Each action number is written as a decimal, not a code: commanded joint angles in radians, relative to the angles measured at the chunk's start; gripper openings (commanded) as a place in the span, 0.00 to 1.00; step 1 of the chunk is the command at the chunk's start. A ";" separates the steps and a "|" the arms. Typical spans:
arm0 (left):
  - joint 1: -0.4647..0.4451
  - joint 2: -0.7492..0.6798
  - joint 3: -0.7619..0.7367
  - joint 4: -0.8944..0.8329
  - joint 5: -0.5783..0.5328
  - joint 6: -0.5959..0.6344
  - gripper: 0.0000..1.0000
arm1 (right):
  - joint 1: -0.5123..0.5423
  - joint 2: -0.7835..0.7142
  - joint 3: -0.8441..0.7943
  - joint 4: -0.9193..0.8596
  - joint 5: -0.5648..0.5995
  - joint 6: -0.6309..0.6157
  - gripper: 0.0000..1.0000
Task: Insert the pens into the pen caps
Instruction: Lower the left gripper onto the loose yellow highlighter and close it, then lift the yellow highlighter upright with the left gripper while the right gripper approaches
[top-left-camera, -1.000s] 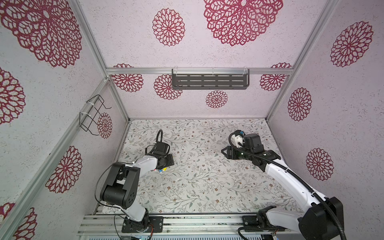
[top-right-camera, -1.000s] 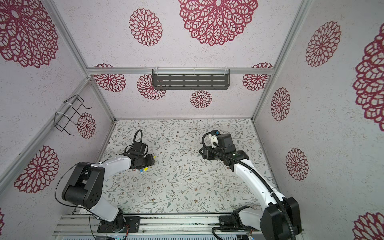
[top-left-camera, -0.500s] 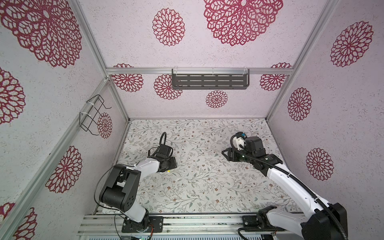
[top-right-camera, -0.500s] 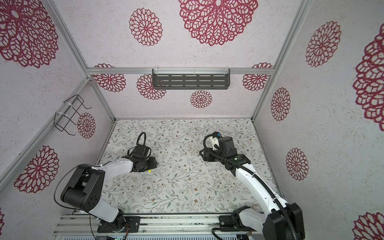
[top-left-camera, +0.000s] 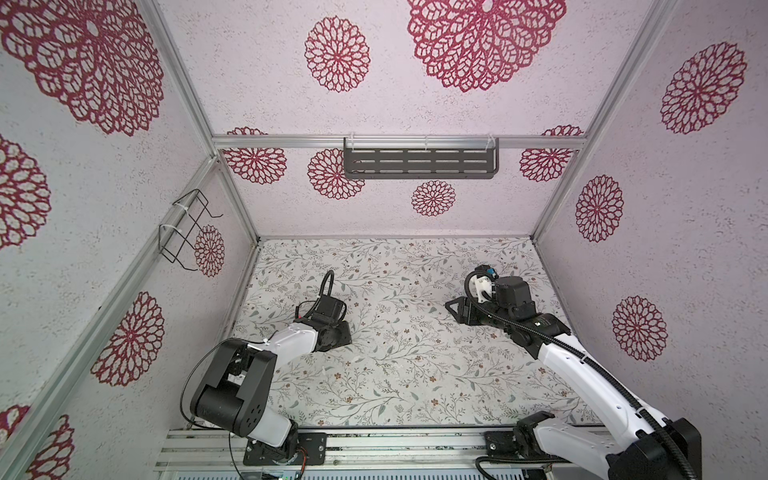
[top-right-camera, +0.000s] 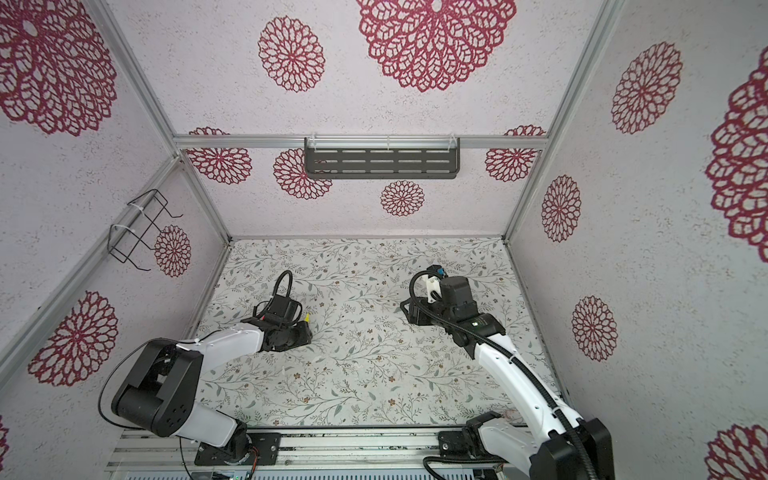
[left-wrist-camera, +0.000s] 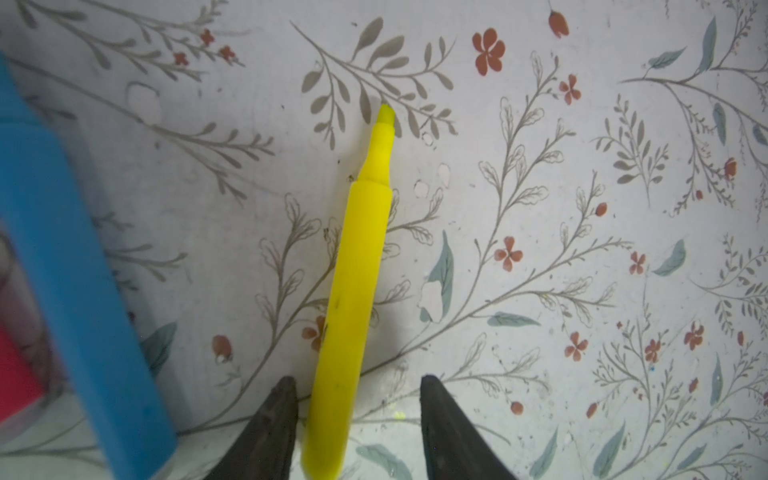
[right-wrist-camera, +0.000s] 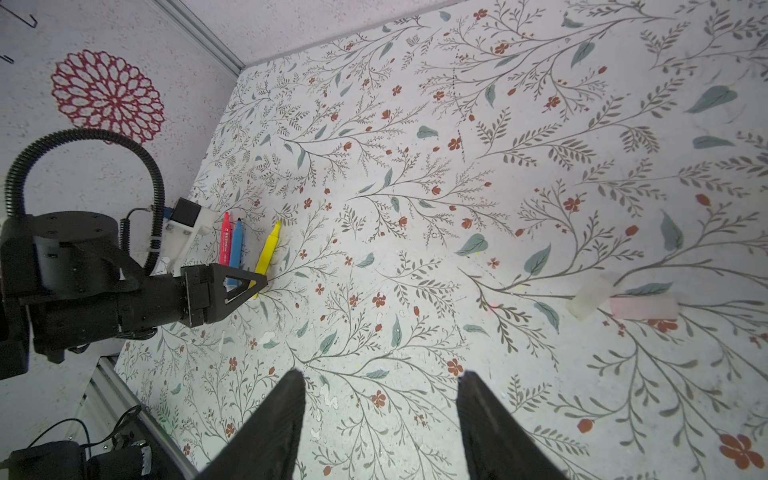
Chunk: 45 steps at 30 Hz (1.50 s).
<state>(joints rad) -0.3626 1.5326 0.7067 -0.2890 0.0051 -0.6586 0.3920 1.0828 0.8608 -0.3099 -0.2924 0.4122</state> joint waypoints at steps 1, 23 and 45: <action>-0.013 -0.005 -0.006 -0.048 -0.023 0.003 0.46 | 0.005 -0.029 -0.010 0.021 0.015 0.020 0.62; -0.142 -0.020 0.013 -0.068 -0.064 -0.001 0.14 | 0.004 -0.094 -0.018 -0.010 0.050 0.043 0.61; -0.306 -0.582 -0.269 0.267 0.065 -0.013 0.17 | 0.177 -0.014 -0.099 0.338 -0.262 0.142 0.66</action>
<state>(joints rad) -0.6510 0.9936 0.4496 -0.1059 0.0483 -0.6662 0.5434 1.0447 0.7334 -0.0574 -0.5327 0.5282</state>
